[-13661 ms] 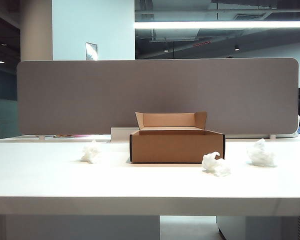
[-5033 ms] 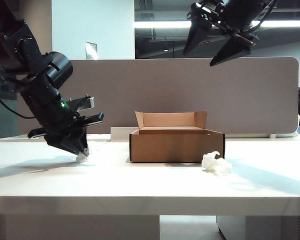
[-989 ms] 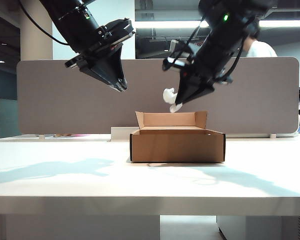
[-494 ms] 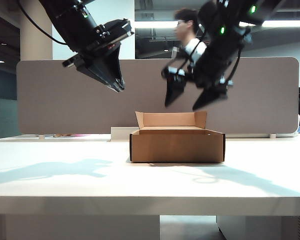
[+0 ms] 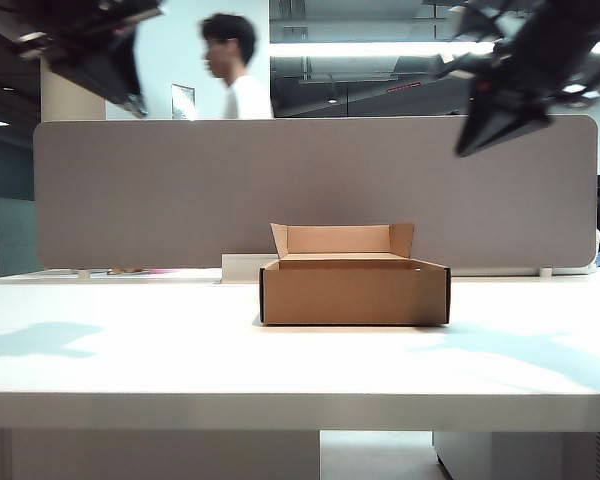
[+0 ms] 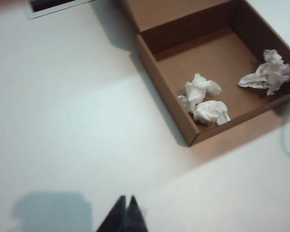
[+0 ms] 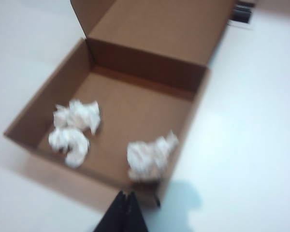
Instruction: Pick up all the paper balls on the table and put them in the paper box.
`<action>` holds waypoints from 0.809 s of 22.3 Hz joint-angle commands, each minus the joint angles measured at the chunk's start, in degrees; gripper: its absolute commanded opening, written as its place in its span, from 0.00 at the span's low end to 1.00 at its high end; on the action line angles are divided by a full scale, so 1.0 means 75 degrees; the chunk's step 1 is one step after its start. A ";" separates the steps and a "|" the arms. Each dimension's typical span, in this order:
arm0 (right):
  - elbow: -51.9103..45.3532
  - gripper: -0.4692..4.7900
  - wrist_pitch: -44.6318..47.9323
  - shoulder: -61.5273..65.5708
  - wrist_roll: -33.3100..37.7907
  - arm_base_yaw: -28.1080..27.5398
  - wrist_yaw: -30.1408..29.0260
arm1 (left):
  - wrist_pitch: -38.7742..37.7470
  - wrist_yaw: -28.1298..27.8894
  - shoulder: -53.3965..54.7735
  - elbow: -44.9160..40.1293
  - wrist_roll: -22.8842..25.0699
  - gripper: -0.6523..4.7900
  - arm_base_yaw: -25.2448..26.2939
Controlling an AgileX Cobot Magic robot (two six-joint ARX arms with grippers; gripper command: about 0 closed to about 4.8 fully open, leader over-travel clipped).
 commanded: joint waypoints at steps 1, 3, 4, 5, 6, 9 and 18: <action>-0.1110 0.08 0.0452 -0.1137 0.0044 -0.0160 -0.0029 | 0.0825 0.0015 -0.0988 -0.0979 -0.0102 0.11 0.0160; -0.1985 0.08 0.0600 -0.1961 0.0195 -0.0160 -0.0003 | 0.1145 0.0012 -0.1719 -0.1746 -0.0105 0.11 0.0160; -0.2550 0.08 0.0720 -0.2474 0.0230 -0.0160 -0.0003 | 0.1373 0.0012 -0.2224 -0.2305 -0.0105 0.11 0.0160; -0.3182 0.08 0.0874 -0.3037 0.0443 -0.0160 0.0003 | 0.1588 0.0012 -0.2725 -0.2856 -0.0108 0.11 0.0160; -0.3450 0.08 0.0903 -0.3311 0.0498 -0.0163 0.0032 | 0.1641 0.0012 -0.2961 -0.3095 -0.0111 0.11 0.0160; -0.4473 0.08 0.1043 -0.4456 0.0816 -0.0163 0.0399 | 0.1976 -0.0134 -0.3958 -0.4127 -0.0117 0.11 0.0160; -0.6478 0.08 0.0909 -0.7420 0.1236 -0.0163 0.0507 | 0.2363 -0.0306 -0.6831 -0.6910 -0.1644 0.11 0.0157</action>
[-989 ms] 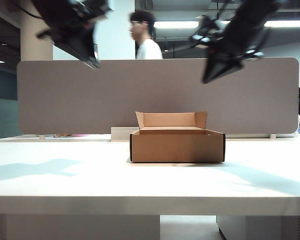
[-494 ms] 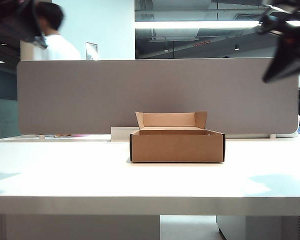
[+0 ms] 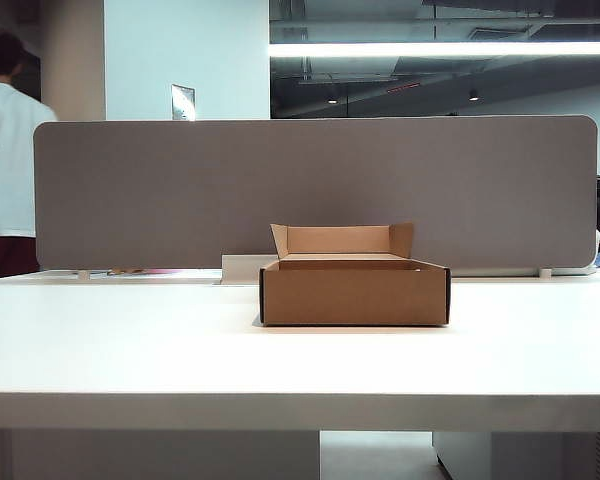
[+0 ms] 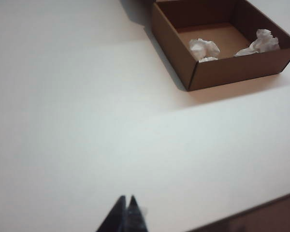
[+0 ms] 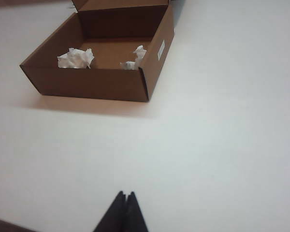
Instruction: Pick up all the paper balls on the table and put them in the paper box.
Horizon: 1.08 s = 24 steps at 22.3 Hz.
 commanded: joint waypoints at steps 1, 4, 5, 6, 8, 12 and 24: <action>-0.0335 0.08 0.0003 -0.0650 0.0044 -0.0003 0.0012 | 0.0356 -0.0041 -0.0565 -0.0469 -0.0752 0.11 -0.0003; -0.0595 0.08 -0.0481 -0.1597 0.0038 -0.0003 0.0152 | 0.0452 -0.0044 -0.1504 -0.1116 -0.1134 0.11 -0.0003; -0.0624 0.08 -0.0641 -0.1813 0.0038 -0.0003 0.0157 | 0.0455 -0.0047 -0.1702 -0.1259 -0.1134 0.11 -0.0003; -0.0647 0.08 -0.0772 -0.2011 0.0038 -0.0003 0.0163 | 0.0452 -0.0047 -0.1891 -0.1396 -0.1131 0.11 -0.0003; -0.0766 0.08 -0.0909 -0.2495 0.0038 -0.0003 0.0160 | 0.0428 -0.0044 -0.2375 -0.1722 -0.1131 0.11 -0.0003; -0.1026 0.08 -0.1428 -0.3573 0.0035 -0.0006 0.0361 | 0.0399 -0.0044 -0.3520 -0.2334 -0.1102 0.11 -0.0003; -0.1521 0.08 -0.1428 -0.3765 -0.0268 -0.0020 0.0635 | 0.0883 -0.0382 -0.4199 -0.3177 -0.0487 0.11 -0.0006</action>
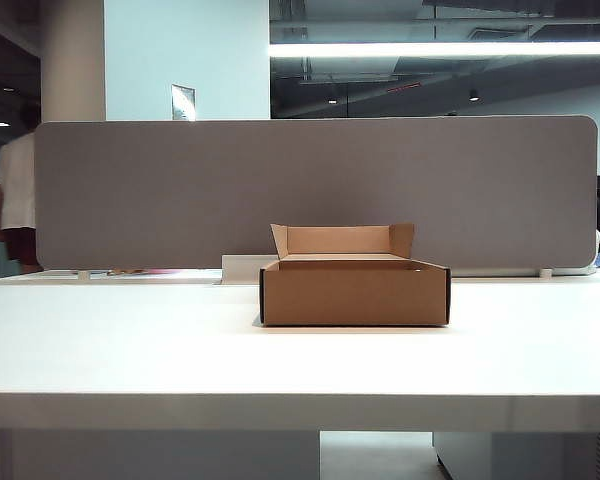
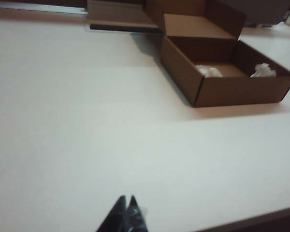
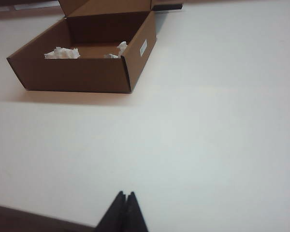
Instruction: Pick up all the paper balls on the table and put them in the paper box.
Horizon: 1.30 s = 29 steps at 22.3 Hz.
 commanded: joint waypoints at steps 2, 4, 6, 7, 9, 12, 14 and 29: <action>-0.0052 0.08 0.0146 -0.0012 -0.0221 0.0000 0.0493 | 0.0391 -0.0102 0.0009 -0.0329 0.0163 0.11 -0.0003; -0.0085 0.08 0.0271 -0.0012 -0.0283 0.0000 0.0717 | 0.0437 -0.0414 0.0009 -0.0329 0.0452 0.11 -0.0003; -0.0160 0.08 0.0495 -0.0012 -0.0449 0.0000 0.0731 | 0.0443 -0.0560 0.0009 -0.0329 0.0577 0.11 -0.0003; -0.0236 0.08 0.0752 -0.0009 -0.0472 0.0000 0.0787 | 0.0440 -0.0662 0.0009 -0.0329 0.0659 0.11 -0.0003; -0.0347 0.08 0.0973 -0.0009 -0.0472 0.0000 0.0898 | 0.0437 -0.0708 0.0009 -0.0329 0.0659 0.11 -0.0003; -0.0347 0.08 0.0944 0.0003 -0.0490 0.0000 0.1040 | 0.0402 -0.0705 0.0009 -0.0329 0.0656 0.11 -0.0003; -0.0347 0.08 0.0944 0.0003 -0.0673 0.0000 0.1037 | 0.0356 -0.0705 0.0009 -0.0329 0.0656 0.11 -0.0003; -0.0347 0.08 0.0968 0.0003 -0.0699 0.0003 0.1008 | 0.0335 -0.0705 0.0009 -0.0329 0.0772 0.11 0.0017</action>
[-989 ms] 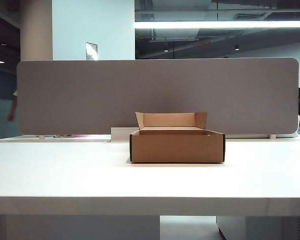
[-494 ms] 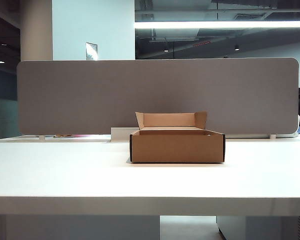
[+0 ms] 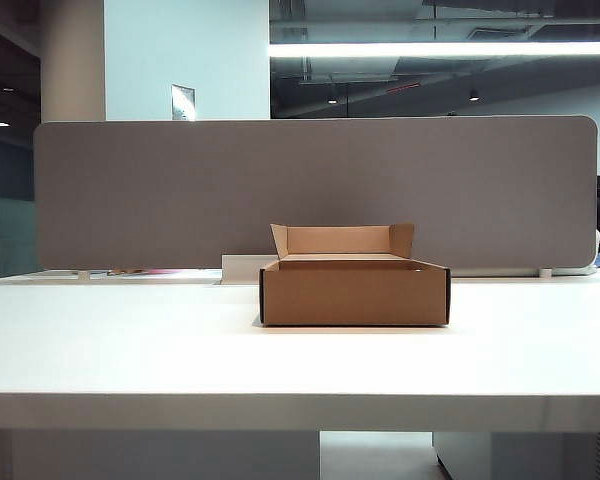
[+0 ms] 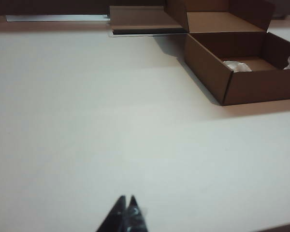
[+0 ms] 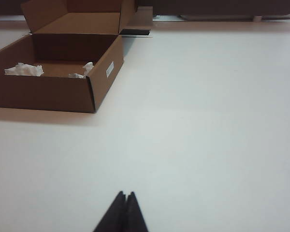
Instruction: Pick up all the paper balls on the table and put them in the paper box.
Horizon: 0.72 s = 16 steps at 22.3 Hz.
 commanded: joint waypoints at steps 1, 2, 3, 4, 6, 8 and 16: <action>-0.0044 0.08 0.0125 0.0000 -0.0023 0.0009 0.0017 | -0.0061 -0.0055 0.0009 -0.0017 0.0353 0.11 0.0166; -0.0044 0.08 0.0125 -0.0003 -0.0023 0.0009 0.0017 | -0.0035 -0.0070 0.0009 -0.0017 0.0603 0.11 0.0306; -0.0044 0.08 0.0125 0.0000 -0.0023 0.0012 0.0017 | 0.0038 -0.0085 0.0009 -0.0017 0.0769 0.11 0.0472; -0.0044 0.08 0.0125 0.0000 -0.0023 0.0009 0.0017 | 0.0087 -0.0085 0.0009 -0.0017 0.0717 0.11 0.0612; -0.0044 0.08 0.0122 -0.0006 -0.0023 0.0012 0.0017 | 0.0335 -0.0090 0.0009 -0.0017 0.0714 0.11 0.0903; -0.0044 0.08 0.0125 -0.0006 -0.0023 0.0012 0.0017 | 0.0568 -0.0210 0.0009 -0.0017 0.0711 0.11 0.1201; -0.0044 0.08 0.0122 -0.0006 -0.0023 0.0012 0.0017 | 0.0592 -0.0373 0.0009 -0.0020 0.0717 0.11 0.2282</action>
